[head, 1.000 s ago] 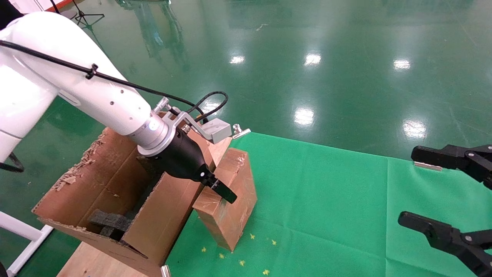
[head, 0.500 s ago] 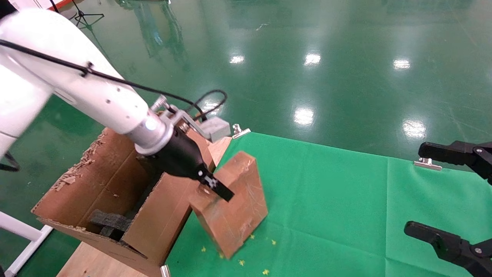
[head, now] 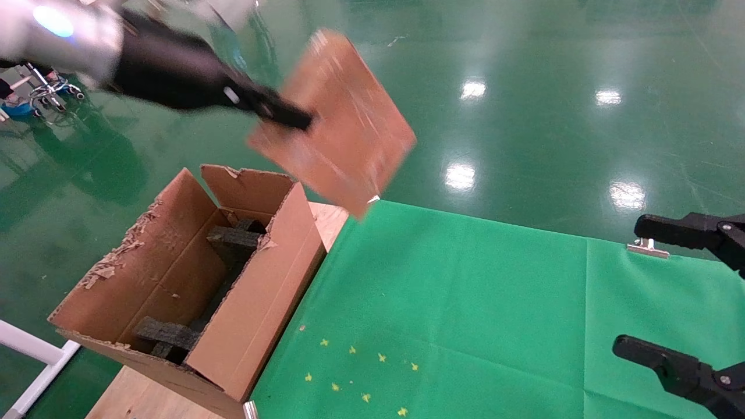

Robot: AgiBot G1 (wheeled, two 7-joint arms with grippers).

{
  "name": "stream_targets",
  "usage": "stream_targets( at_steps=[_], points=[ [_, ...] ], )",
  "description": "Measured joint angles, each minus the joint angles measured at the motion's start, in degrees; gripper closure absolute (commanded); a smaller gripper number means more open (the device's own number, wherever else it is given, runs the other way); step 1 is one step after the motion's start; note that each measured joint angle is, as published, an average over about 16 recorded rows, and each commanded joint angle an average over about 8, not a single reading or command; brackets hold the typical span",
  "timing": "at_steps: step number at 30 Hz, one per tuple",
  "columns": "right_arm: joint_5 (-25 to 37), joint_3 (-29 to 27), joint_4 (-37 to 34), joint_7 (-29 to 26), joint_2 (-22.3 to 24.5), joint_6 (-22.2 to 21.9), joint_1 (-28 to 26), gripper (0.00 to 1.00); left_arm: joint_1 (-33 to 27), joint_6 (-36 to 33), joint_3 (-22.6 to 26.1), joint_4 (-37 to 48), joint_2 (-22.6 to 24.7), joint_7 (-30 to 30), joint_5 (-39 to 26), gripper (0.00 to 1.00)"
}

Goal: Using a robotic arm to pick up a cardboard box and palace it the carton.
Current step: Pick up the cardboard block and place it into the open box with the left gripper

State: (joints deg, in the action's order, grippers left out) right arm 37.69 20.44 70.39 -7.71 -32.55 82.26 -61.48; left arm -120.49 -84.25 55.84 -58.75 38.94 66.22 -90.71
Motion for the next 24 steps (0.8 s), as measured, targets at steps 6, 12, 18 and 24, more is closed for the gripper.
stream_targets(
  at_steps=[6,12,18,24],
  points=[
    [0.0,0.0,0.0,0.0,0.0,0.0,0.0,0.0,-5.47,-0.63,-0.58,3.82,-4.04,-3.94,-4.57,1.0],
    [0.0,0.0,0.0,0.0,0.0,0.0,0.0,0.0,-7.82,-1.24,0.46,7.9,-7.94,-7.2,-9.76,1.0],
    [0.0,0.0,0.0,0.0,0.0,0.0,0.0,0.0,-6.79,-0.75,1.56,12.92,-10.91,-11.07,-12.12,1.0],
    [0.0,0.0,0.0,0.0,0.0,0.0,0.0,0.0,-3.26,1.55,1.96,20.05,-12.51,-16.32,-11.05,1.0]
  ],
)
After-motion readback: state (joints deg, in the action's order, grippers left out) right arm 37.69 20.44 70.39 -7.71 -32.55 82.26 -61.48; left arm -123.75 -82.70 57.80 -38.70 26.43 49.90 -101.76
